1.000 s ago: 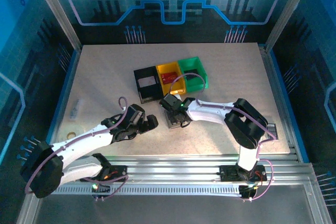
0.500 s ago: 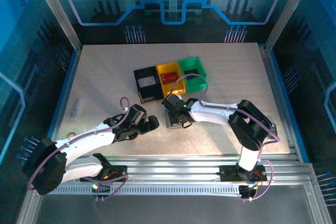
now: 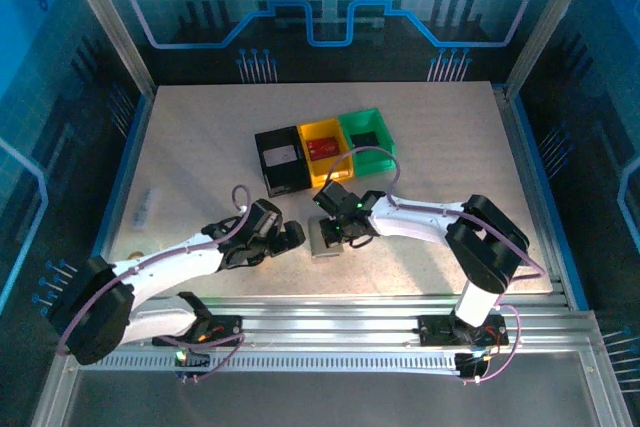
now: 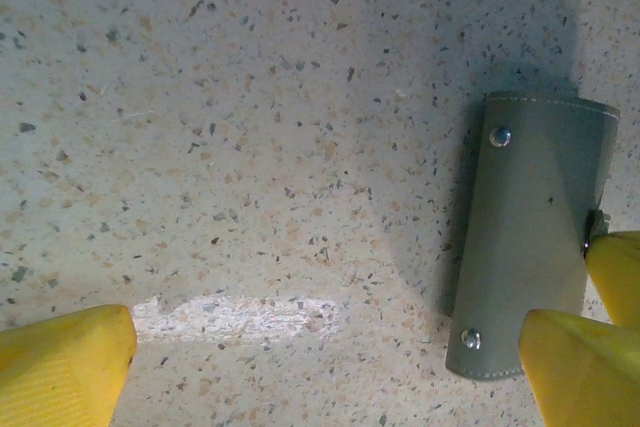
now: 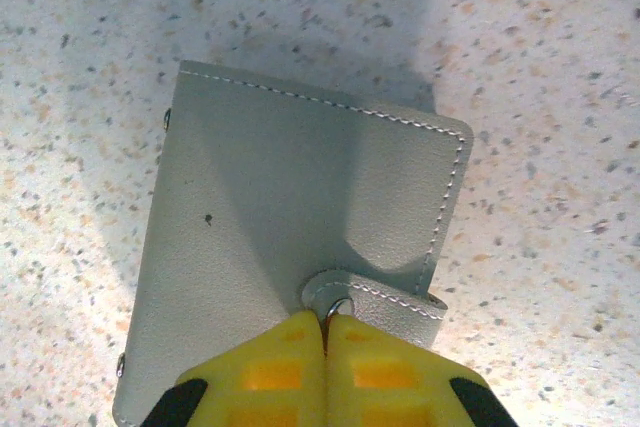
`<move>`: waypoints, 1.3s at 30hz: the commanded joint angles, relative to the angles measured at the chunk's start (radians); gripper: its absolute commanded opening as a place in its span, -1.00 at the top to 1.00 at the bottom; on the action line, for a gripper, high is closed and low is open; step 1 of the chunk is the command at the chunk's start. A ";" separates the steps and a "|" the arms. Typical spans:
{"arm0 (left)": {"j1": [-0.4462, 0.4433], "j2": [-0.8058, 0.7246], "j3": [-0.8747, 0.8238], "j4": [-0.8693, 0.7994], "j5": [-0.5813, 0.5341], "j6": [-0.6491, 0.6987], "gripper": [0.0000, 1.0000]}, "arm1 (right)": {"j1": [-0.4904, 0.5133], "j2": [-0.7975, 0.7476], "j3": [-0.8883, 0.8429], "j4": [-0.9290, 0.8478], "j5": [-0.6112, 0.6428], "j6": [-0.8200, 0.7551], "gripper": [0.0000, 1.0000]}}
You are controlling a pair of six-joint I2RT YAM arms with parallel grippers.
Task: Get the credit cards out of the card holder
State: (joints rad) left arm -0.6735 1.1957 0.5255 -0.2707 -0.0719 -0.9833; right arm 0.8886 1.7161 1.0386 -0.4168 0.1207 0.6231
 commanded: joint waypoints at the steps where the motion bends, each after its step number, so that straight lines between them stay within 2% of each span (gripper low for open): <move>1: -0.016 0.033 0.028 0.033 0.033 -0.033 -0.99 | -0.005 -0.037 -0.029 0.042 -0.071 -0.018 1.00; 26: -0.087 0.219 0.077 0.097 0.039 -0.068 -0.97 | -0.020 -0.081 -0.074 0.182 -0.175 -0.013 1.00; 35: -0.097 0.226 0.073 0.096 0.031 -0.078 -0.97 | -0.027 -0.111 -0.094 0.190 -0.177 -0.020 1.00; 39: -0.099 0.212 0.075 0.081 0.025 -0.077 -0.98 | -0.049 -0.129 -0.123 0.221 -0.215 -0.006 1.00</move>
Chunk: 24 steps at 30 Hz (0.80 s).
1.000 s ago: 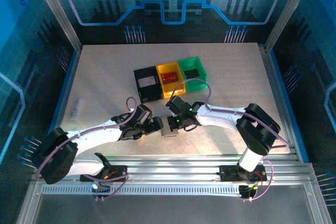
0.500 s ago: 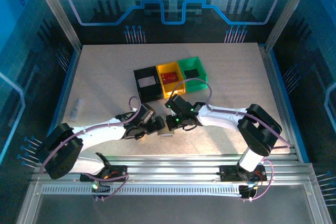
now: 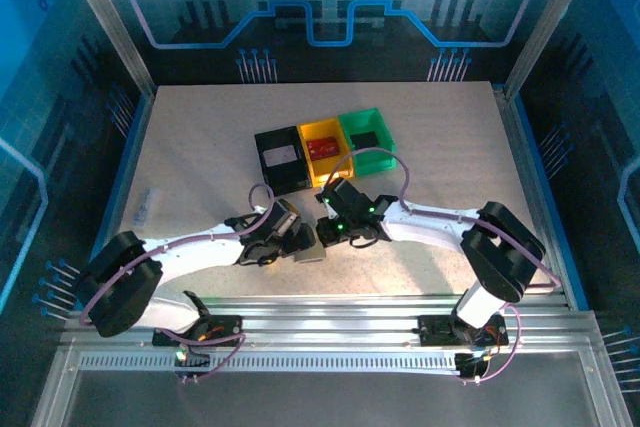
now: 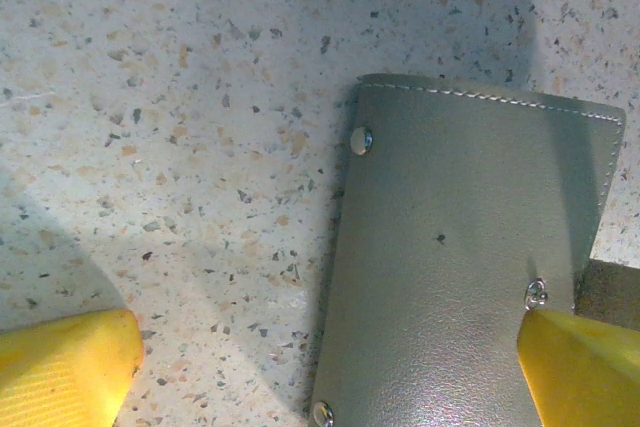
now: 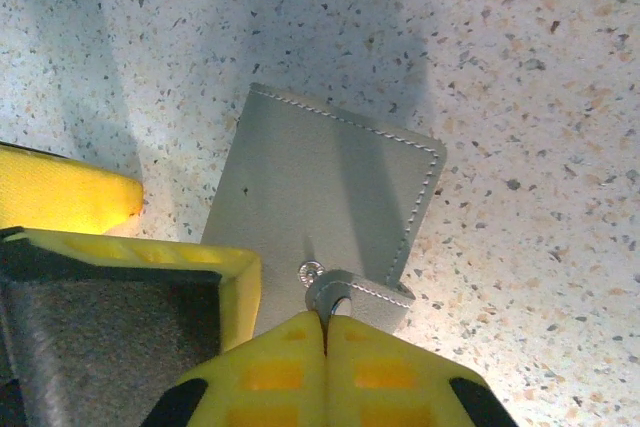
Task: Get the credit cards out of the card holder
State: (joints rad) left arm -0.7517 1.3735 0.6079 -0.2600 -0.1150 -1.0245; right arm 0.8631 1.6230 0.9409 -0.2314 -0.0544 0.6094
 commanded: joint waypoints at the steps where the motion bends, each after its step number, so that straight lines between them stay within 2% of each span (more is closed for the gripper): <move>1: -0.020 0.031 -0.008 0.065 0.066 -0.036 -0.98 | -0.029 -0.044 -0.032 0.044 -0.052 0.010 1.00; 10: -0.021 -0.025 -0.007 0.036 0.052 -0.026 -0.98 | -0.102 -0.103 -0.112 0.109 -0.149 0.025 1.00; 20: -0.020 -0.058 0.021 -0.012 0.040 -0.014 -0.99 | -0.172 -0.053 -0.171 0.147 -0.191 0.059 1.00; 24: -0.021 -0.069 0.024 -0.019 0.040 -0.011 -0.99 | -0.187 -0.033 -0.184 0.157 -0.188 0.065 0.89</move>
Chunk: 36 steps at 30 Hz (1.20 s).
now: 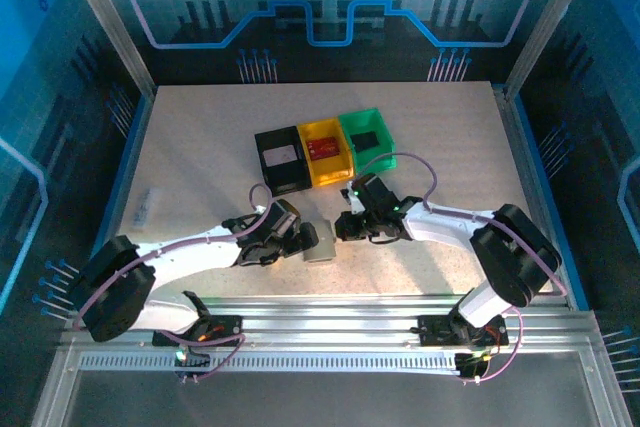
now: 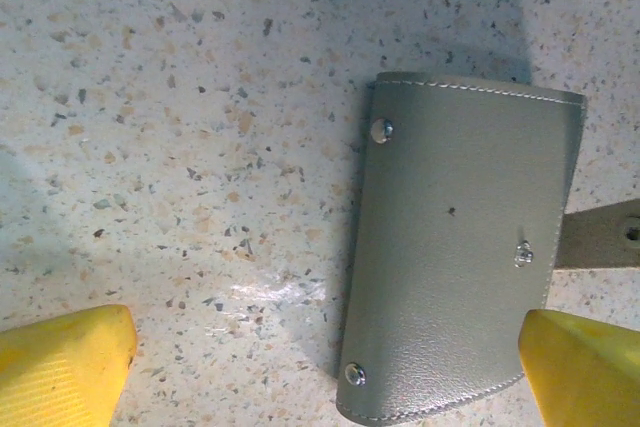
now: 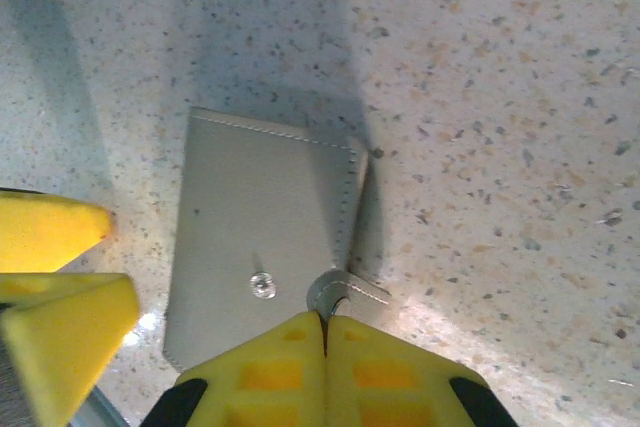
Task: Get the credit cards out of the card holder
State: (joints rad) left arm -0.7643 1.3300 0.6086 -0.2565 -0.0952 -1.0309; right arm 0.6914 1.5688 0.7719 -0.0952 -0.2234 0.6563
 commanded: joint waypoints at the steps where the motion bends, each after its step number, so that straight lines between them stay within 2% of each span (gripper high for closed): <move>1: -0.008 -0.027 0.023 -0.022 0.021 -0.005 -0.99 | -0.019 0.025 -0.018 0.017 -0.009 0.021 0.89; 7: -0.008 -0.028 0.032 -0.040 0.019 0.000 -0.98 | -0.027 0.027 -0.026 -0.008 0.033 0.030 0.84; 12: -0.008 -0.023 0.056 -0.072 0.005 0.018 -0.98 | -0.032 0.017 -0.032 -0.038 0.075 0.038 0.66; 22: -0.008 0.013 0.120 -0.148 -0.019 0.040 -0.98 | -0.040 -0.016 -0.060 -0.048 0.095 0.049 0.48; 27: -0.013 0.061 0.174 -0.210 -0.029 0.038 -0.98 | -0.043 -0.037 -0.068 -0.061 0.115 0.044 0.29; 36: -0.057 0.150 0.298 -0.340 -0.081 0.032 -0.99 | -0.053 -0.080 -0.083 -0.074 0.129 0.039 0.15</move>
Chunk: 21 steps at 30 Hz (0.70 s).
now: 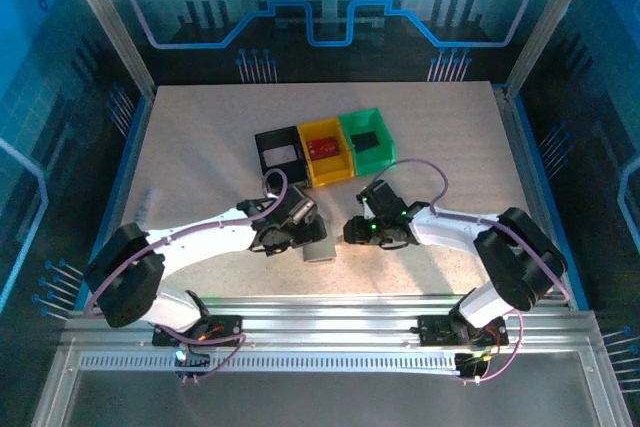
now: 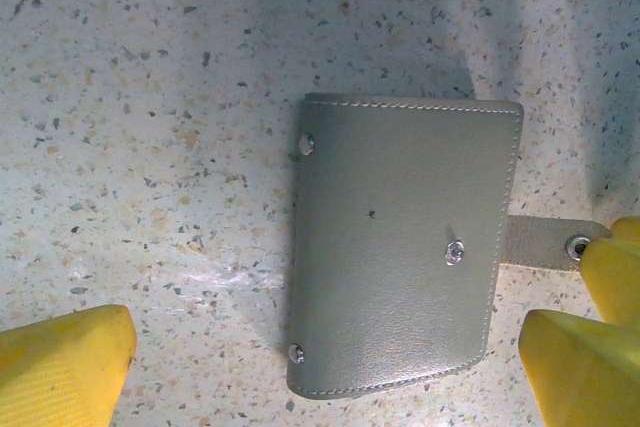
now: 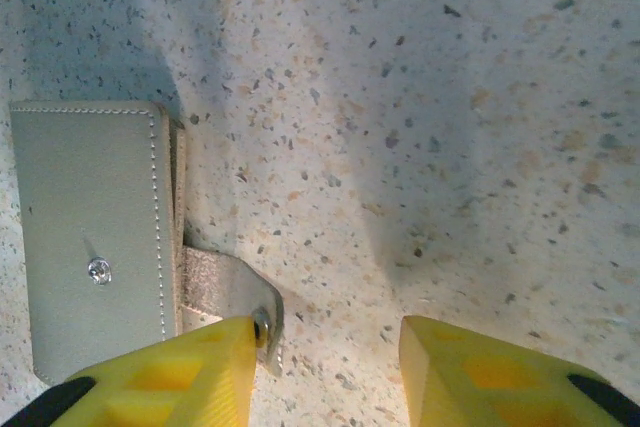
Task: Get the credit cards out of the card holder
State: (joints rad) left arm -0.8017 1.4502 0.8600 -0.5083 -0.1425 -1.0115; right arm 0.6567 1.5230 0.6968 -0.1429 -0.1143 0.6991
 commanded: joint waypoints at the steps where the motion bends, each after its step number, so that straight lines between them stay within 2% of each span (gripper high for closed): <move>1: -0.027 0.043 0.058 -0.096 -0.037 0.011 -0.99 | -0.020 -0.035 -0.007 -0.029 0.018 -0.006 0.15; 21: -0.091 0.203 0.197 -0.152 -0.056 -0.033 -0.99 | -0.032 0.002 -0.032 0.044 -0.031 0.005 0.39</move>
State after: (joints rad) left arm -0.8810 1.6291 1.0222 -0.6266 -0.1905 -1.0229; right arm 0.6380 1.5066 0.6796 -0.1242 -0.1219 0.6968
